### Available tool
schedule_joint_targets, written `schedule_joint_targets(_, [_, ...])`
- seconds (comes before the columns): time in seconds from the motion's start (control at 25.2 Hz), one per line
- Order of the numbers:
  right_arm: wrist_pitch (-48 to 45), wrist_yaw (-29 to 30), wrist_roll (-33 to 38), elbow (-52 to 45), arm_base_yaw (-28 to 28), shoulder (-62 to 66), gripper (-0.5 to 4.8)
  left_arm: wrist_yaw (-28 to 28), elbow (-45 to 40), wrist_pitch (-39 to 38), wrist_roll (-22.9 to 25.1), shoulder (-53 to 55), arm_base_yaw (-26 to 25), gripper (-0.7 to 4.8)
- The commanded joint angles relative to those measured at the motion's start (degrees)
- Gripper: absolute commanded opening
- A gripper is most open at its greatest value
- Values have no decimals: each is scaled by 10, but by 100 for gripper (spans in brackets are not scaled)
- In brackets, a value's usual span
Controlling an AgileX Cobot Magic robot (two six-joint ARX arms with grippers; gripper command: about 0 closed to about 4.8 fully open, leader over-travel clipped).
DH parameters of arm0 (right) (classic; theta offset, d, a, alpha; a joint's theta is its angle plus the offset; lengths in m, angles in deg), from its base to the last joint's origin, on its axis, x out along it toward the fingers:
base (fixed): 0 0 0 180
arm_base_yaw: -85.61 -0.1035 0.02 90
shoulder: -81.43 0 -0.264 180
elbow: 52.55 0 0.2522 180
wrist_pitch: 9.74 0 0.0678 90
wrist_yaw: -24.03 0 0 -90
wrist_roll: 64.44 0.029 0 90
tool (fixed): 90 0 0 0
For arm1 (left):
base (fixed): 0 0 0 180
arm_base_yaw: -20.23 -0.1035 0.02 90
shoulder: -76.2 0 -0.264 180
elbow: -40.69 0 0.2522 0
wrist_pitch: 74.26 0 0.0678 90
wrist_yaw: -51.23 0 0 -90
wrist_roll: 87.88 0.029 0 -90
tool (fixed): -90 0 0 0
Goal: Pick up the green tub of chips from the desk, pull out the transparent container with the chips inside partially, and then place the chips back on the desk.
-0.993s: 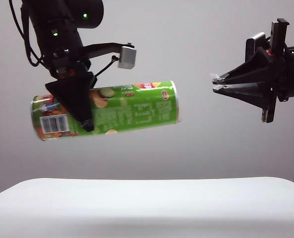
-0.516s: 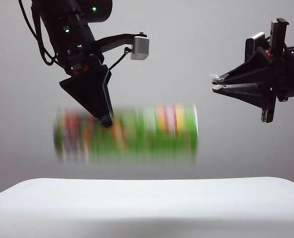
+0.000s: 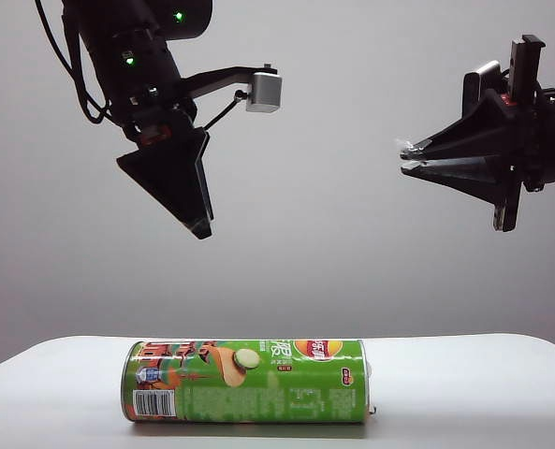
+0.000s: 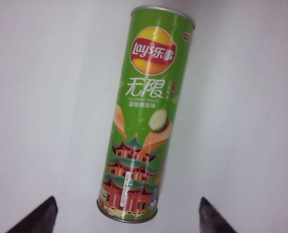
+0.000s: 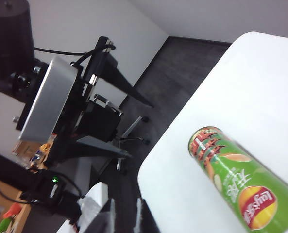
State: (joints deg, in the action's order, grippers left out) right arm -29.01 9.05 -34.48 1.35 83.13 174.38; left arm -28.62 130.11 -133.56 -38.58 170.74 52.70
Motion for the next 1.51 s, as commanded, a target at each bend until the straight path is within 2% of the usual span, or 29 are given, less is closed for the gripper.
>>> schedule_joint_targets(0.04, [-2,-24,-7,1,2,-2,66,0,1,10,2,-2,-3,376])
schedule_joint_targets(0.16, [-2,-31,-12,1,2,-2,62,2,1,24,2,2,-4,387])
schedule_joint_targets(0.2, [-1,-31,-12,1,2,-2,62,4,1,29,2,6,-4,413])
schedule_joint_targets(0.24, [3,-31,-12,1,3,-2,62,4,1,39,2,16,-4,467])
schedule_joint_targets(0.28, [4,-31,-12,1,3,-2,63,6,1,42,2,24,-4,479])
schedule_joint_targets(0.48, [20,-35,-19,1,4,-2,63,56,1,46,2,99,-2,479])
schedule_joint_targets(0.83, [20,-35,-25,1,4,-2,63,21,1,141,8,179,5,479])
schedule_joint_targets(1.03, [36,-35,-39,1,4,-2,63,20,1,127,13,200,5,479])
schedule_joint_targets(1.15, [63,-35,-63,1,4,-1,63,-10,1,125,17,217,5,479])
schedule_joint_targets(1.51, [67,-36,-65,1,4,2,63,-39,-6,130,17,249,4,479])
